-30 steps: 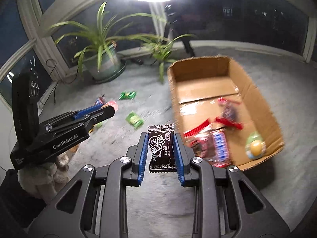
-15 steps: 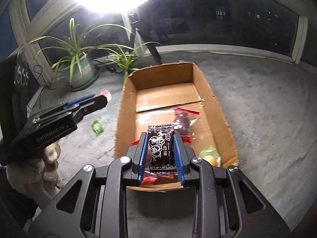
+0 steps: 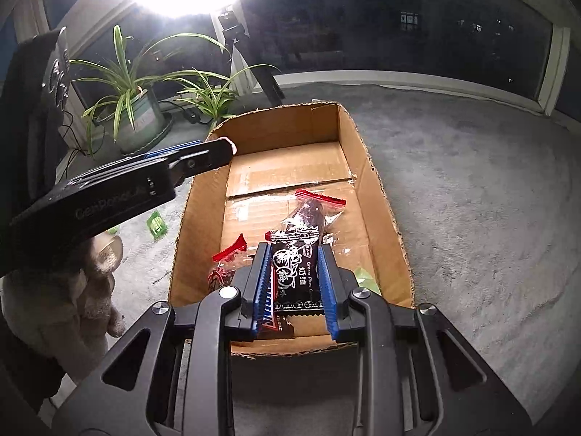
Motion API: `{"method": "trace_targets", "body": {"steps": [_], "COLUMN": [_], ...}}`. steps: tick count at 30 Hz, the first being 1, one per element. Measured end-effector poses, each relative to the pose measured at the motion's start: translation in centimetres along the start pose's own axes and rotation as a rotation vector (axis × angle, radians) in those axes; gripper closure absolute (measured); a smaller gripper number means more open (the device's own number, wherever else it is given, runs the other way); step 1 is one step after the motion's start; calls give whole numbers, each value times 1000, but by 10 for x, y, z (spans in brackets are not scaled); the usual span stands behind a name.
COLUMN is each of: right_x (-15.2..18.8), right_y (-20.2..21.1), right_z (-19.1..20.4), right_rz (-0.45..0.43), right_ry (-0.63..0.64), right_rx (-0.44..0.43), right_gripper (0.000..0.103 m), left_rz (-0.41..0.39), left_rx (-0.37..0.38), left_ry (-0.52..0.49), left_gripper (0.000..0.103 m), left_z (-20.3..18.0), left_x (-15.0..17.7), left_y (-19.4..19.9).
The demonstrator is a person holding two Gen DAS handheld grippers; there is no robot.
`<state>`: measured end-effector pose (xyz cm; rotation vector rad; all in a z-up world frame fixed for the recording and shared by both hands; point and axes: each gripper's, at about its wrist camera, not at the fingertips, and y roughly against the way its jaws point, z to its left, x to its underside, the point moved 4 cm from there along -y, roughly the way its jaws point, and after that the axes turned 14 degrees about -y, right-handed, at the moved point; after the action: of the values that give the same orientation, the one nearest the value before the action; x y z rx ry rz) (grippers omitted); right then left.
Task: Organize snacks
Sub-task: 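Carry the black packet and brown candy ball into the box and release, then move both open tools over to the bagged bread loaf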
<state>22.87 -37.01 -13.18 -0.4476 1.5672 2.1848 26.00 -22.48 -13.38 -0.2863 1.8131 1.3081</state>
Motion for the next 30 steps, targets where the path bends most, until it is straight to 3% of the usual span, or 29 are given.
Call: {"method": "trace_targets", "body": {"steps": [2,3,4,6,19,30], "right_x": [0,0,0,0,2,16], "right_y": [0,1,1,3,15,23], "right_z": [0,0,0,0,9,53], "right_rz": [-1,-3,-5,-15,-39,-37], "right_ry": [2,2,1,-3,-42,-52], "right_rx": [1,3,3,-1,-9,-81], "right_gripper": [73,65,49,38,37,31], "left_rz": [-2,2,6,4,-36,-65], "left_rx": [4,7,4,7,-2,-35], "left_ry": [7,8,9,14,20,65], "left_gripper": [72,70,62,55,55,55], "left_z": [-1,-1,-1,-1,11,47], "left_x": [-2,-2,-3,-4,-2,22], "left_y": [0,-1,-1,-1,29,84]}}
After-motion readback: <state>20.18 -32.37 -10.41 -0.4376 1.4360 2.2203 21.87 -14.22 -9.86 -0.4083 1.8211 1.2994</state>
